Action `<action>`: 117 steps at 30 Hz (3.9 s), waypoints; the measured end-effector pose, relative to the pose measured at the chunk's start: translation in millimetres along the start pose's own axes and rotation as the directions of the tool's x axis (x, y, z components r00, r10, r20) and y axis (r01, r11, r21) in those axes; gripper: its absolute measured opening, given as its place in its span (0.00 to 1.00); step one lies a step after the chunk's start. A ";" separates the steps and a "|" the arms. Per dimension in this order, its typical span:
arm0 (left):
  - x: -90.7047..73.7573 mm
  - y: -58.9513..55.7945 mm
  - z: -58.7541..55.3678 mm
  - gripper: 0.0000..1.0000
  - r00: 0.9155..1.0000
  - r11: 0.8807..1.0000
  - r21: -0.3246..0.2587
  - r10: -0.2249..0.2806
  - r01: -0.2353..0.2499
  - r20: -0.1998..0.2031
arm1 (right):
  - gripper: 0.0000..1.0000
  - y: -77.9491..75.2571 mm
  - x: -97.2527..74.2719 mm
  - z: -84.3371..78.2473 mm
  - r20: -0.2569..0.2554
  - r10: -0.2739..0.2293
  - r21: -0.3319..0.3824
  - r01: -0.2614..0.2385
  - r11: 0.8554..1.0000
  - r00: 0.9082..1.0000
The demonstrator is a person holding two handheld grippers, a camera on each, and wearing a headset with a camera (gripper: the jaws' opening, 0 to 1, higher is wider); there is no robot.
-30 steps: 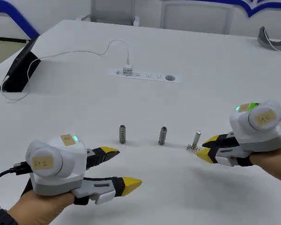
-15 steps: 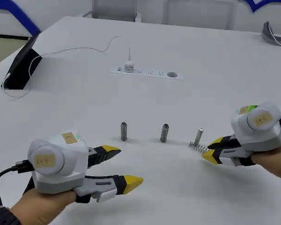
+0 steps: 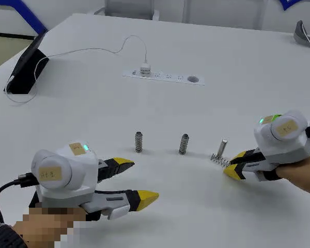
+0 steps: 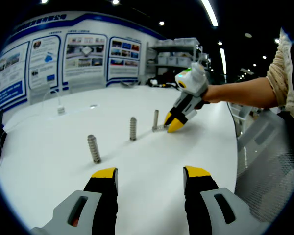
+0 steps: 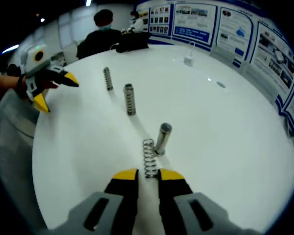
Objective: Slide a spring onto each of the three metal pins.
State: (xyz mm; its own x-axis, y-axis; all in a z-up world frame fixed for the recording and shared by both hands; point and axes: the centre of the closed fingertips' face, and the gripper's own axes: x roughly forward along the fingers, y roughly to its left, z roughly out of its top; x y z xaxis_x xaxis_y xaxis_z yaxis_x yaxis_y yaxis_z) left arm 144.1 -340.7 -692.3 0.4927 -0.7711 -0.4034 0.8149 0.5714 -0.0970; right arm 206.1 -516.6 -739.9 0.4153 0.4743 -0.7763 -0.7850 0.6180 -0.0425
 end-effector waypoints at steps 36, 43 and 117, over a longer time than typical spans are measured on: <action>20.7 -13.4 12.2 0.48 0.993 0.986 0.119 -0.115 0.118 -0.031 | 0.12 70.1 -14.3 41.1 -0.005 0.134 -0.157 -0.134 0.979 0.991; 24.7 -17.1 15.0 0.46 0.990 0.979 0.144 -0.138 0.142 -0.037 | 0.12 91.8 -16.9 53.4 -0.014 0.185 -0.216 -0.184 0.959 0.983; 29.1 -58.5 14.8 0.15 0.964 0.923 0.279 -0.248 0.266 -0.096 | 0.12 163.5 -43.0 115.1 0.061 0.373 -0.432 -0.312 0.846 0.926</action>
State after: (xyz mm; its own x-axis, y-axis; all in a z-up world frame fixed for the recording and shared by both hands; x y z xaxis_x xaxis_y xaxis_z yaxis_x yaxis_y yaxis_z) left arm 115.3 -400.7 -684.8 0.2431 -0.8582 -0.4521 0.9680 0.2444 0.0567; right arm 112.7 -363.8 -641.0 0.1197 0.7078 -0.6962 -0.9925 0.1036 -0.0653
